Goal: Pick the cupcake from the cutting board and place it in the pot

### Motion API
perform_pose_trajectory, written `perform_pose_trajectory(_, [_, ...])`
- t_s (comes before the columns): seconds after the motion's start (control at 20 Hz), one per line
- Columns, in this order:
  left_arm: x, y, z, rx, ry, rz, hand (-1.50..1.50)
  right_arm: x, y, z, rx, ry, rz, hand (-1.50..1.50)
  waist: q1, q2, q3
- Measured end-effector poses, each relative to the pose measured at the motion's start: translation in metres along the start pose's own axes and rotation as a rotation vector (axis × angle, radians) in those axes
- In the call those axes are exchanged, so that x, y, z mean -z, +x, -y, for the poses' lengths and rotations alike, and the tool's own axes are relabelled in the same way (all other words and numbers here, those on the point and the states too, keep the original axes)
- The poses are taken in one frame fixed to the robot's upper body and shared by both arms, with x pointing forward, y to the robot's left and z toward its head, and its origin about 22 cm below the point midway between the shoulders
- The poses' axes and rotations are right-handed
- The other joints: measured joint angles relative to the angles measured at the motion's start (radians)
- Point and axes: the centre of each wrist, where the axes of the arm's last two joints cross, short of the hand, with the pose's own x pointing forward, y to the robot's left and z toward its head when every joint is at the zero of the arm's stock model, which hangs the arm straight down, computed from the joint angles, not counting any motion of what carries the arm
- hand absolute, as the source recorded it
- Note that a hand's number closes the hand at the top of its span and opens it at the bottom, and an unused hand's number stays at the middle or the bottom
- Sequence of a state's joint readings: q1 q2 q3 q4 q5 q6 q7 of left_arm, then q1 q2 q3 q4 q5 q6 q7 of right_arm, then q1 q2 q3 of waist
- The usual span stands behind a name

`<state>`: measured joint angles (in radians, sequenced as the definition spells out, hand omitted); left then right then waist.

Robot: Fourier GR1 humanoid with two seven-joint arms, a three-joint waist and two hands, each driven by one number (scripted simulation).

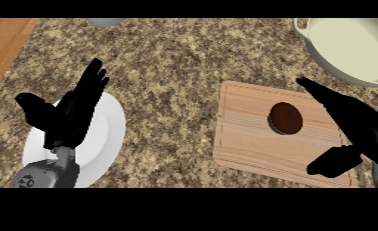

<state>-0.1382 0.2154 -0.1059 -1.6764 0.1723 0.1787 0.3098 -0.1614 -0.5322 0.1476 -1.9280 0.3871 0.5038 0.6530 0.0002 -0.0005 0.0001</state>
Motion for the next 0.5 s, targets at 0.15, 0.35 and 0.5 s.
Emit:
perform_pose_trajectory(0.15, [-0.001,0.004,0.003,-0.004,-0.001,0.002,0.0,0.008,0.008,0.001,0.007,0.002,-0.013,-1.5,0.002,0.0,0.0])
perform_pose_trajectory(0.35, [-0.001,0.0,0.0,-0.008,0.001,0.002,0.0,0.016,0.014,-0.001,0.004,0.009,-0.055,-1.5,0.002,0.0,0.0])
perform_pose_trajectory(0.5, [-0.004,-0.002,0.004,-0.006,-0.003,-0.001,0.0,0.032,0.01,-0.012,-0.022,0.013,-0.097,-1.5,0.004,0.001,0.0])
